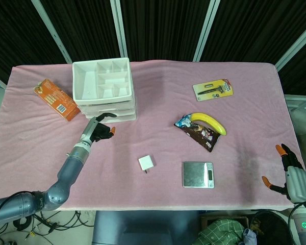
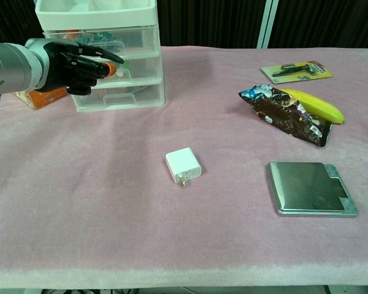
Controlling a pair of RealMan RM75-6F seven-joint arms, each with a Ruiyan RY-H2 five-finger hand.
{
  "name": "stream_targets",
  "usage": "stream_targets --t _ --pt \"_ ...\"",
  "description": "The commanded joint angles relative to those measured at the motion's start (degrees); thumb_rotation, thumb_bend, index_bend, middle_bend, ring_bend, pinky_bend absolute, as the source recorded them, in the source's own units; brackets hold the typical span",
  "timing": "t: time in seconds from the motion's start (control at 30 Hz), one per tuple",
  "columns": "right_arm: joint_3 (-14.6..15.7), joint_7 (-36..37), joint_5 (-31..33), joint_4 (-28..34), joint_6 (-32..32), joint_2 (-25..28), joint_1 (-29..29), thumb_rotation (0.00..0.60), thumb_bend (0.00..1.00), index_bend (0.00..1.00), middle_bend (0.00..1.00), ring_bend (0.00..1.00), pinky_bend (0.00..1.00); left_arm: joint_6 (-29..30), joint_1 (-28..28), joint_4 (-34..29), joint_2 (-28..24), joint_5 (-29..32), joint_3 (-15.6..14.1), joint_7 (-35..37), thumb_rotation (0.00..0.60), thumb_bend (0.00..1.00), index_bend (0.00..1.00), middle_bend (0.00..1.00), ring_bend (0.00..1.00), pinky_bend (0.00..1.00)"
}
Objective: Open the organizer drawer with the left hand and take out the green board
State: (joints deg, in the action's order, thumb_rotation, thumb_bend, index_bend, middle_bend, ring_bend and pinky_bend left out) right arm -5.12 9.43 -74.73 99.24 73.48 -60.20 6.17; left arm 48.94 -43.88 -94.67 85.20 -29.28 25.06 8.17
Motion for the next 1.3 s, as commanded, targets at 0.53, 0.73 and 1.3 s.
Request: stream_targets --t 0.53,0.73,1.3 --pt "0.01 0.44 -0.26 0.15 0.14 0.01 -0.07 0.6 0.17 0.05 0.0 0.0 0.16 15.57 2.7 -7.58 -6.72 -23.51 -8.95 -20.71 0.6 0.48 0.18 0.96 0.95 0.95" --pt "-0.05 0.64 -0.12 0.19 0.11 0.05 -0.09 0.6 0.17 0.05 0.0 0.0 0.16 18.3 1.22 -7.63 -6.93 -21.3 -9.31 -29.86 0.6 0.48 0.17 0.96 0.95 0.95" --pt "-0.07 0.83 0.03 0.25 -0.2 0.11 0.0 0.6 0.17 0.05 0.0 0.0 0.16 21.03 0.31 -3.36 -4.63 -16.33 -9.66 -37.51 0.6 0.48 0.16 0.97 0.95 0.96"
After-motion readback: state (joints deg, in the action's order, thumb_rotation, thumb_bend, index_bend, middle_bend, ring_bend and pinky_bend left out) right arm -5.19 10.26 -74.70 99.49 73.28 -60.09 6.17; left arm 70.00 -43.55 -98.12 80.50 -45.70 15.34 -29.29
